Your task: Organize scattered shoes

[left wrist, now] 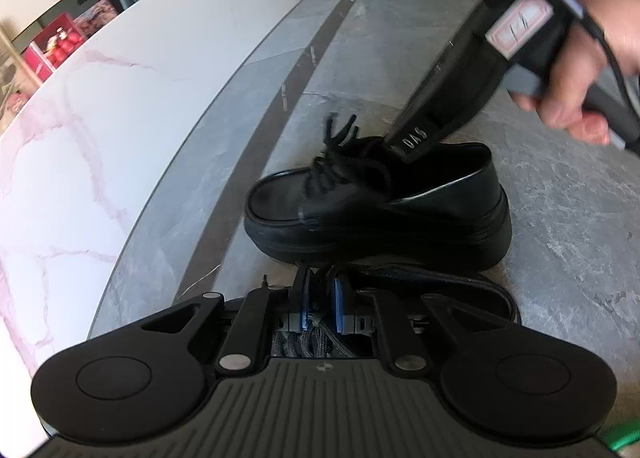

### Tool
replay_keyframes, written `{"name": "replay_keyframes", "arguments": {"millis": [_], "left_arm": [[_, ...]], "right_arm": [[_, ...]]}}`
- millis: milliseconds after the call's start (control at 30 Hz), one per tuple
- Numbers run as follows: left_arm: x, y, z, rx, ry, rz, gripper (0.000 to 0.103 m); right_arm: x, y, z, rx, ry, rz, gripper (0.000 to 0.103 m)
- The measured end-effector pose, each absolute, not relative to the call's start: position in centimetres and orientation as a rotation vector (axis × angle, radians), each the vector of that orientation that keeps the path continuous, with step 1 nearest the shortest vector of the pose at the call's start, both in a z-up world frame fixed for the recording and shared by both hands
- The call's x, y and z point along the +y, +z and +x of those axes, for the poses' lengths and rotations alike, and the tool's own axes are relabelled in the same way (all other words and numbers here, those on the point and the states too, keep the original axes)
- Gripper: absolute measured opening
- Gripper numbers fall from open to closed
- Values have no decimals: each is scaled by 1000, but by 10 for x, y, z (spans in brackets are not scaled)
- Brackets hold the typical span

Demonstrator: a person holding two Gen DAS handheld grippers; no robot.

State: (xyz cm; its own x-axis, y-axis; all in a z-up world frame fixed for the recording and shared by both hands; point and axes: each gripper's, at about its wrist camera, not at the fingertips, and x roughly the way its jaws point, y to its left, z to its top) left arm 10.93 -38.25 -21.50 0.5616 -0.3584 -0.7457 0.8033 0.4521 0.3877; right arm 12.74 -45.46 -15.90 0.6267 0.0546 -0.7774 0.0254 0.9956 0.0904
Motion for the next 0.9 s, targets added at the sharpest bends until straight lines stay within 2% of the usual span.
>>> {"name": "replay_keyframes", "arguments": {"millis": [400,567,667,733,900], "left_arm": [[-403,-215,112,608,-765,835,13],[-386,-206,104,602,-762,812,20],[-372,-195,96,584,-752,789,32],[-364,-189,92,576,-741,776,36],[-332,-175,96,597,-623,754,36]], "right_arm": [[-464,-155,132,906,31,77,9],[-459,-133,113,885,-19,118,14],[-447,-115,99,837,-28,86,15],[-439,-105,96,789,-32,61,15],[-417,-80,90,690,21,48,19]]}}
